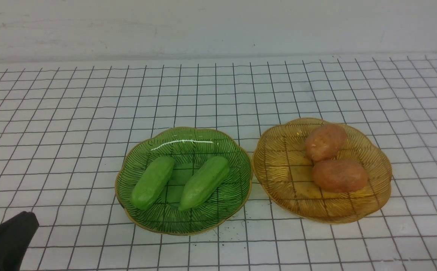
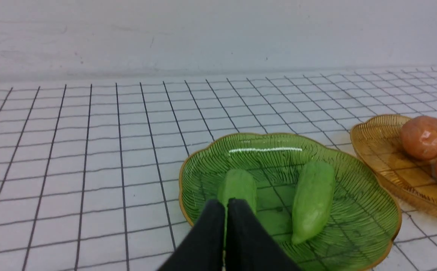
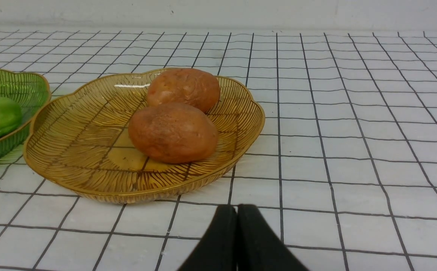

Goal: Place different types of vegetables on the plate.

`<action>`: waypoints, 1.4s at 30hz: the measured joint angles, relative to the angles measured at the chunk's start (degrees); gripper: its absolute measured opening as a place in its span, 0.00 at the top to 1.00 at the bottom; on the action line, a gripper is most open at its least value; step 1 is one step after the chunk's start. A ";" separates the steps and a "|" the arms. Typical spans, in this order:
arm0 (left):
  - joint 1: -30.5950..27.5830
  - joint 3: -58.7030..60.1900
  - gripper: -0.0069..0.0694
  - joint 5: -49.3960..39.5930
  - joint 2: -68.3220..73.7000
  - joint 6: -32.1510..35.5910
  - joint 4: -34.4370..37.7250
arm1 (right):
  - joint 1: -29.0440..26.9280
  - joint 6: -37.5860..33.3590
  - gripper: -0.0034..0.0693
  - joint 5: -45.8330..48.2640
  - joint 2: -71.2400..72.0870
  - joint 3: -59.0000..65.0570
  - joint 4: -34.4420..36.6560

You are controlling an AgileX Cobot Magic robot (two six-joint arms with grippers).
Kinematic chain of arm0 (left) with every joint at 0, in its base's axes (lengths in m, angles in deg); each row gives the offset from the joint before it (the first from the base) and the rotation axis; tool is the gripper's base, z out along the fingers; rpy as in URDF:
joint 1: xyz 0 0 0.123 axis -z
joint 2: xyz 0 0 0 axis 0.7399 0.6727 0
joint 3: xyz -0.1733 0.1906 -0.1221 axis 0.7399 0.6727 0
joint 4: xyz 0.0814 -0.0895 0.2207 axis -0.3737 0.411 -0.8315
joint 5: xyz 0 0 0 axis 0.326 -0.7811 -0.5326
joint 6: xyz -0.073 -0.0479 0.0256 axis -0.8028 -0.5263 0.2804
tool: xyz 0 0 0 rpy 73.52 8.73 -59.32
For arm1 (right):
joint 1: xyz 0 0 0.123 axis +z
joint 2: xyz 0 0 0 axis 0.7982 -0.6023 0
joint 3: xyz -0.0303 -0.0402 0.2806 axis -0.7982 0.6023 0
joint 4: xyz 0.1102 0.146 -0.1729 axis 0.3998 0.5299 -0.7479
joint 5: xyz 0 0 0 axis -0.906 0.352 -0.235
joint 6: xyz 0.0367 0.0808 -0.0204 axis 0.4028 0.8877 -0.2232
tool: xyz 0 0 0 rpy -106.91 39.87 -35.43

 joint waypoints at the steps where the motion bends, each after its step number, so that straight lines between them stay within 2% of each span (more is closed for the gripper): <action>1: 0.00 0.39 0.92 -0.70 0.00 0.05 0.00 | 0.00 0.00 0.97 0.00 0.00 0.00 0.00; 14: -0.66 0.67 0.92 -3.35 -4.15 0.11 -0.21 | 0.00 0.00 0.97 0.00 0.00 0.00 0.00; 23: -13.34 7.43 0.92 -8.36 -16.28 0.25 -1.44 | 0.00 0.00 0.97 0.00 0.00 0.00 0.00; 34: -14.08 10.00 0.92 -14.83 -16.82 0.25 -1.73 | 0.00 0.00 0.97 0.00 0.00 0.00 0.00; 42: -12.85 9.96 0.92 -15.03 -16.82 0.25 -1.80 | 0.00 0.00 0.97 0.00 0.00 0.00 0.00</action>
